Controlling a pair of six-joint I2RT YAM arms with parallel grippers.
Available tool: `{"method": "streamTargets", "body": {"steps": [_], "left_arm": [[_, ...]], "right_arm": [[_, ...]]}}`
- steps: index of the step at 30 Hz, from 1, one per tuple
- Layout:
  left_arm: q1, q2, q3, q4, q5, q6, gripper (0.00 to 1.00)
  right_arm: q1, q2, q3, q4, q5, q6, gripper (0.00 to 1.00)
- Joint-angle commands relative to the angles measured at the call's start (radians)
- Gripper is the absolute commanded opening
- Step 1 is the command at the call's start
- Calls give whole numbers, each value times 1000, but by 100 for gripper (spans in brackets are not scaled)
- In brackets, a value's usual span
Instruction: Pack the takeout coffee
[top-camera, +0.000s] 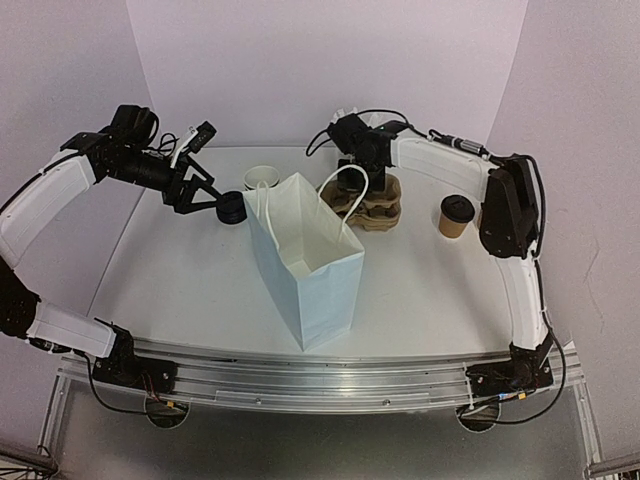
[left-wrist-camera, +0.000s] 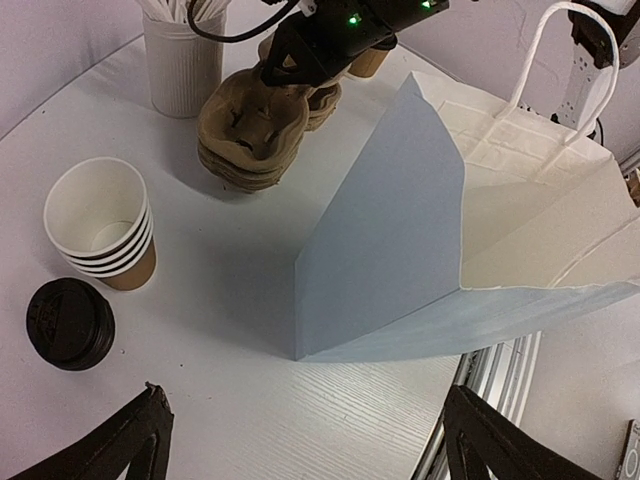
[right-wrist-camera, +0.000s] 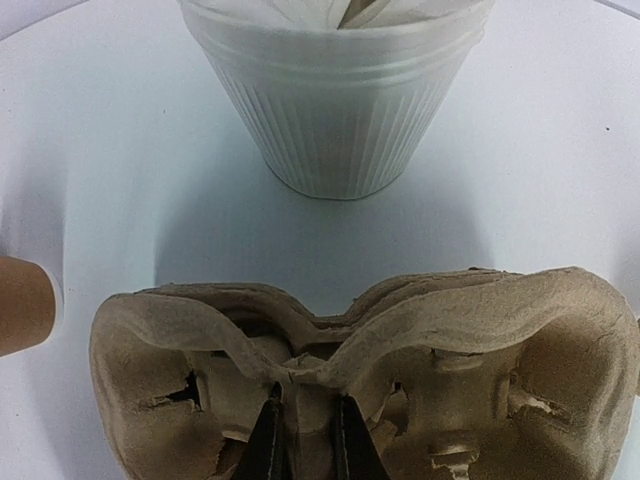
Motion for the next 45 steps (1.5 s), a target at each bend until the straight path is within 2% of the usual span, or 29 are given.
{"method": "streamTargets", "body": {"steps": [1,7,11,16,19,23,28,32,35,38,42,45], "left_arm": [[2,-16,-2,22,29,10,94],[3,-21,-1,32,26,-7,93],[2,-28,6,82,25,-79,91],[2,-25,28,173,-27,-259,84],[1,-5,61,202,-67,-382,80],[-13,48,138,189,-85,-509,79],[-103,93,235,136,-130,-492,82],[-187,131,296,93,-145,-452,84],[-236,175,337,47,-165,-392,82],[-267,209,368,-7,-173,-334,78],[-342,234,388,-62,-213,-231,75],[-358,239,371,-67,-233,-204,70]], "right_arm": [[4,-89,43,-17,28,-14,0],[4,-123,96,-15,-22,-99,0],[3,-208,136,-14,-45,-268,0],[3,-373,142,14,-79,-517,0],[3,-461,137,56,-242,-662,0],[4,-541,128,63,-585,-817,0],[10,-575,121,60,-943,-878,0],[34,-583,72,35,-1083,-899,0],[56,-604,9,3,-1110,-960,0],[105,-611,-16,-63,-1098,-1098,0],[160,-569,25,-143,-1022,-1166,0],[201,-531,63,-216,-922,-1236,0]]}}
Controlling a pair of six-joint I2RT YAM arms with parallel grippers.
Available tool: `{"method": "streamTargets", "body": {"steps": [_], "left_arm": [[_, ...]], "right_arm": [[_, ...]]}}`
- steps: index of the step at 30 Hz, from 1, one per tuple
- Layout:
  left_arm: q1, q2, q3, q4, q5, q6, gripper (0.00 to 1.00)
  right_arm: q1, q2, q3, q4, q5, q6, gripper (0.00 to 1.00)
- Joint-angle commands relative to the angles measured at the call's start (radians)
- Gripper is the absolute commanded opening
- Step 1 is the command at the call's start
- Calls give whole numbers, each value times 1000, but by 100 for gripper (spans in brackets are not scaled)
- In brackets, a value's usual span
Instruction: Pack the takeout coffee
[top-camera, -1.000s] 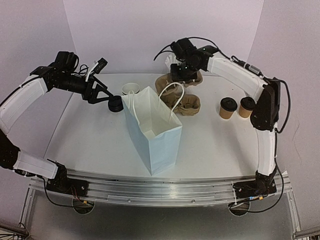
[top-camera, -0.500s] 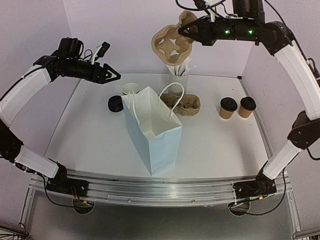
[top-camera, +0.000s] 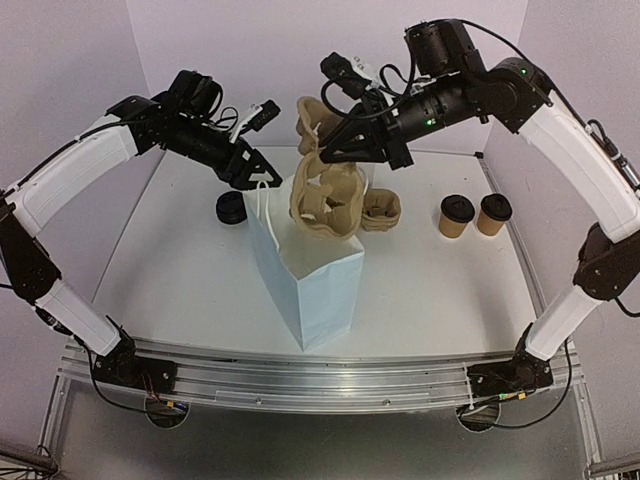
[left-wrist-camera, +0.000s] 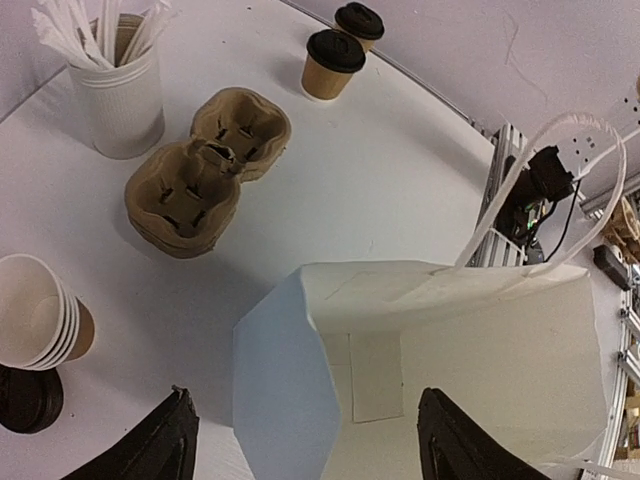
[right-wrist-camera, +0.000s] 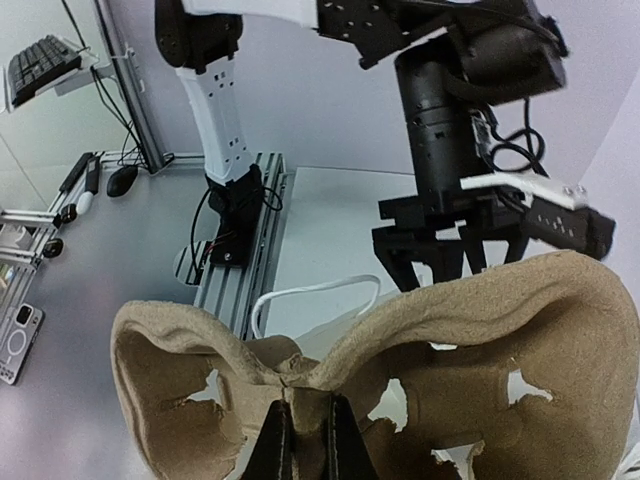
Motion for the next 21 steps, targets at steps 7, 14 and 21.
{"method": "streamTargets", "body": {"steps": [7,14,21], "left_arm": [[-31,15,38,-63,-16,140,52],[-41,16,3,-84,-46,177,36],[-45,14,-2,-77,-74,178,20]], "right_arm": [[78,141,136,-136,156,-199,0],[90,166,120,-145,202,-267,0],[138,200,132,-246,280,-336,0]]}}
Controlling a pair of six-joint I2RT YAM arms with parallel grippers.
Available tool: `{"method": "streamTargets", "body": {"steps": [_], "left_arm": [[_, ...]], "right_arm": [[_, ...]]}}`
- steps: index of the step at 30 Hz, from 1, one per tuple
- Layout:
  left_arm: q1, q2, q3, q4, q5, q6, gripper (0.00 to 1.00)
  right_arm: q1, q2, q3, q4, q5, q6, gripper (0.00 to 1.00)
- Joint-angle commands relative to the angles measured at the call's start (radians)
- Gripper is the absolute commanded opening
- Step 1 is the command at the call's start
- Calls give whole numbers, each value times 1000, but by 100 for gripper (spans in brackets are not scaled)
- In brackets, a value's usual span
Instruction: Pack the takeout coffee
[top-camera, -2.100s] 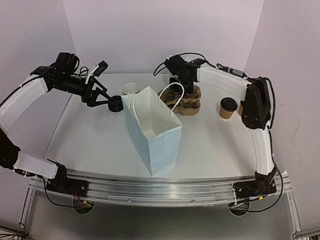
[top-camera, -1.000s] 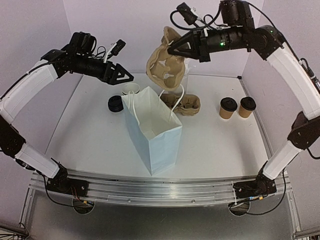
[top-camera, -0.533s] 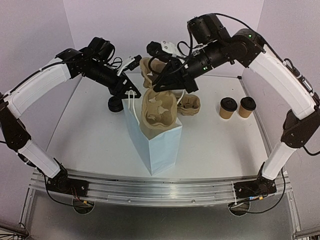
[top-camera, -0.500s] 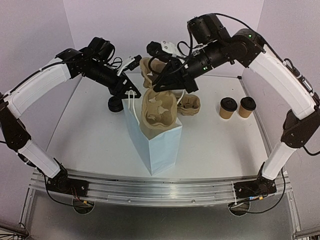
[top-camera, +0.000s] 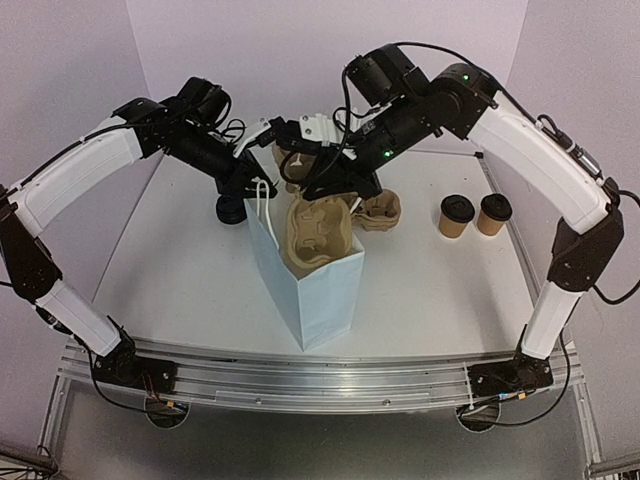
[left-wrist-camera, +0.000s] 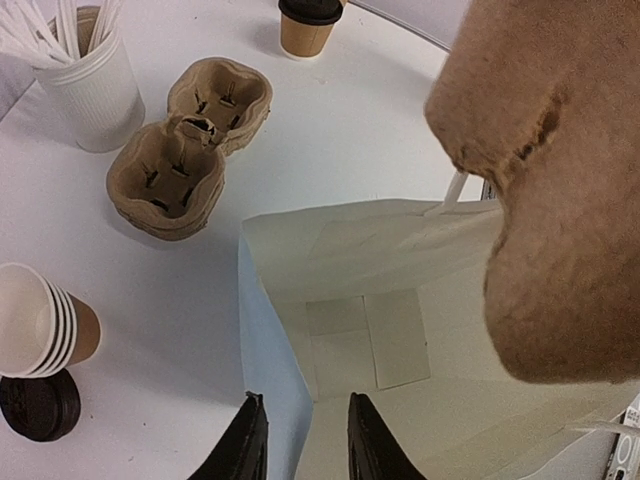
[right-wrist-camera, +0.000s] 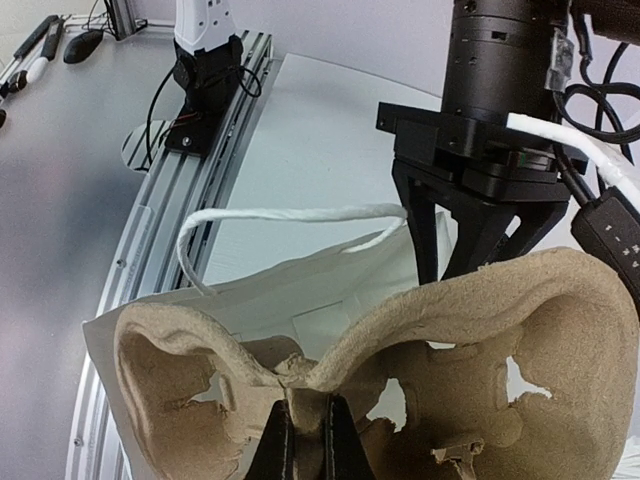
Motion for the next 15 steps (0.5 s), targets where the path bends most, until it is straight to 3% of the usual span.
{"method": "streamTargets", "body": {"steps": [1,5,15], "left_arm": [[-5,5,8,-2,-37,9,16],[-5,11,23,5,-31,-10,1],[-6,-12,6,49,-50,-59,0]], "right_arm": [[50,41,41,-104,57,-77,0],[71,66,46,-154,53,-87,0],[87,132,59,-236,10,-69,0]]}}
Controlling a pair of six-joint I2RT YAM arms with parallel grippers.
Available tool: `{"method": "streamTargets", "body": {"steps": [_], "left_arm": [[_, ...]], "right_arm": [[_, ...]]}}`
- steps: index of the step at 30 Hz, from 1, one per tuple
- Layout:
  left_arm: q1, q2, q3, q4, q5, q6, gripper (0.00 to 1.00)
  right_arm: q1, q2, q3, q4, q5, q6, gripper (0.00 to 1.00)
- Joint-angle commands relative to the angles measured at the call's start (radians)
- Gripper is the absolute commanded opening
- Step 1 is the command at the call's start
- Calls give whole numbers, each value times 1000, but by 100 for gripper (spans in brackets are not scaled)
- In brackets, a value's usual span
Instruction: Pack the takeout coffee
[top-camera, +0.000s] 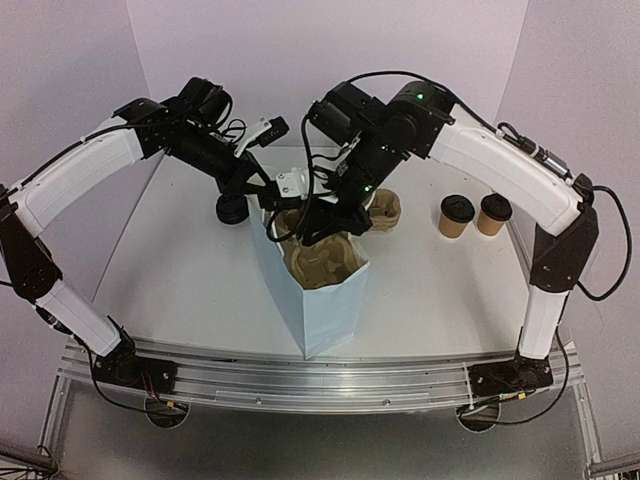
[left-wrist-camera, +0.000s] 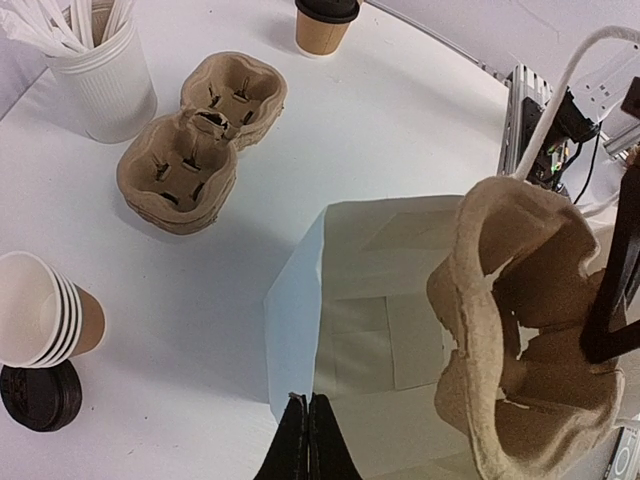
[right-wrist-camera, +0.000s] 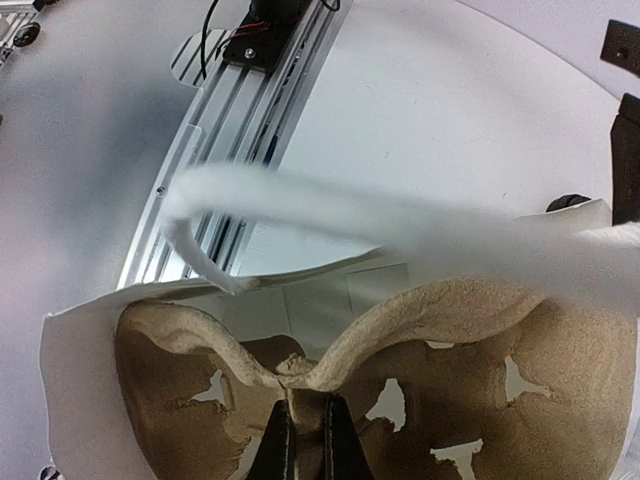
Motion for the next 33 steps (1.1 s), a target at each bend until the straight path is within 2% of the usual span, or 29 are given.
{"method": "streamTargets", "body": {"steps": [1,18,33], "left_arm": [[-5,-17,6,42,-12,-22,0],[-18,-55,-42,65,-11,2,0],[-17,-52,-45,81,-4,1,0]], "right_arm": [[6,38,38,-83,-32,12,0],[6,134,20,-84,-26,88,0],[11,168,-16,-78,27,61,0]]}}
